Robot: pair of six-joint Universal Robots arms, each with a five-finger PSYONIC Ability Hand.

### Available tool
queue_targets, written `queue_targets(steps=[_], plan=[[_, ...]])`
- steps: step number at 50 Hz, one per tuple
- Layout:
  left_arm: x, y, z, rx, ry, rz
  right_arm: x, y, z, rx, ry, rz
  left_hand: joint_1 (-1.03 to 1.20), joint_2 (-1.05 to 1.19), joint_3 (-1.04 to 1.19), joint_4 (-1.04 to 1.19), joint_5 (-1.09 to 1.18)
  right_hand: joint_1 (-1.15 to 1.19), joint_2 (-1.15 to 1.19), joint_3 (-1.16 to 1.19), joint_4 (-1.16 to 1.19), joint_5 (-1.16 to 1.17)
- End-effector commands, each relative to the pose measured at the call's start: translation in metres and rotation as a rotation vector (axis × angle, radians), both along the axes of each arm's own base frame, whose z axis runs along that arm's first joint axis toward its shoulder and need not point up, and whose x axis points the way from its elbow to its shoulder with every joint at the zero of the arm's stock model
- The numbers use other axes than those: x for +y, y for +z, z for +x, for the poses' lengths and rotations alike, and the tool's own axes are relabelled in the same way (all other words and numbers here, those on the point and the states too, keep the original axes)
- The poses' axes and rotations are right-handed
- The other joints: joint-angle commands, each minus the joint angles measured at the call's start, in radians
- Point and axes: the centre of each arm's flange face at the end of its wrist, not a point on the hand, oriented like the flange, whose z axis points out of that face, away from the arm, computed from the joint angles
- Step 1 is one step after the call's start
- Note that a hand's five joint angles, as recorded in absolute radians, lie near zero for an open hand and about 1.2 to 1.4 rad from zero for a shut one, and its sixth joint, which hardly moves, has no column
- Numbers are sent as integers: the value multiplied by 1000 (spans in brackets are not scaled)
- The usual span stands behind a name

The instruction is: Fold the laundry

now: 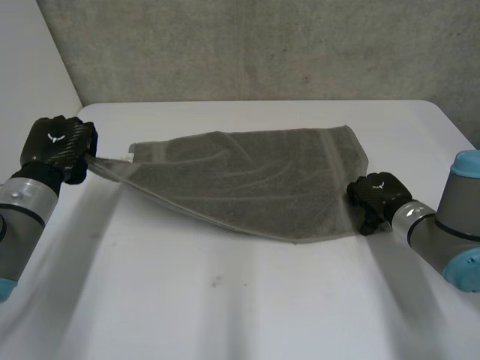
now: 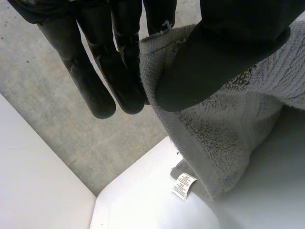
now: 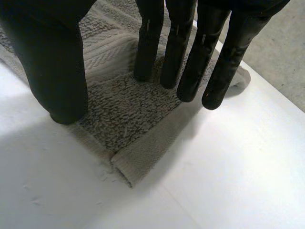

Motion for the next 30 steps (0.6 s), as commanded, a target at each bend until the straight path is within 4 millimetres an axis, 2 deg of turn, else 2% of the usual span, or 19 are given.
queue_targets(steps=[1, 5, 16, 30], plan=[[0, 0, 0, 1, 0, 1, -8, -4, 1, 1, -5, -9, 228, 179, 180, 178, 184, 375, 281, 275, 276, 331], [0, 0, 0, 1, 0, 1, -15, -3, 1, 6, -22, -23, 228, 179, 180, 178, 184, 513, 419, 413, 414, 469], [-1, 0, 1, 0, 2, 1, -21, 4, 4, 1, -22, -54, 228, 179, 180, 178, 184, 513, 419, 413, 414, 469], [0, -1, 1, 1, 3, 4, -23, 0, 5, -1, -20, -49, 228, 179, 180, 178, 184, 551, 457, 451, 452, 507]])
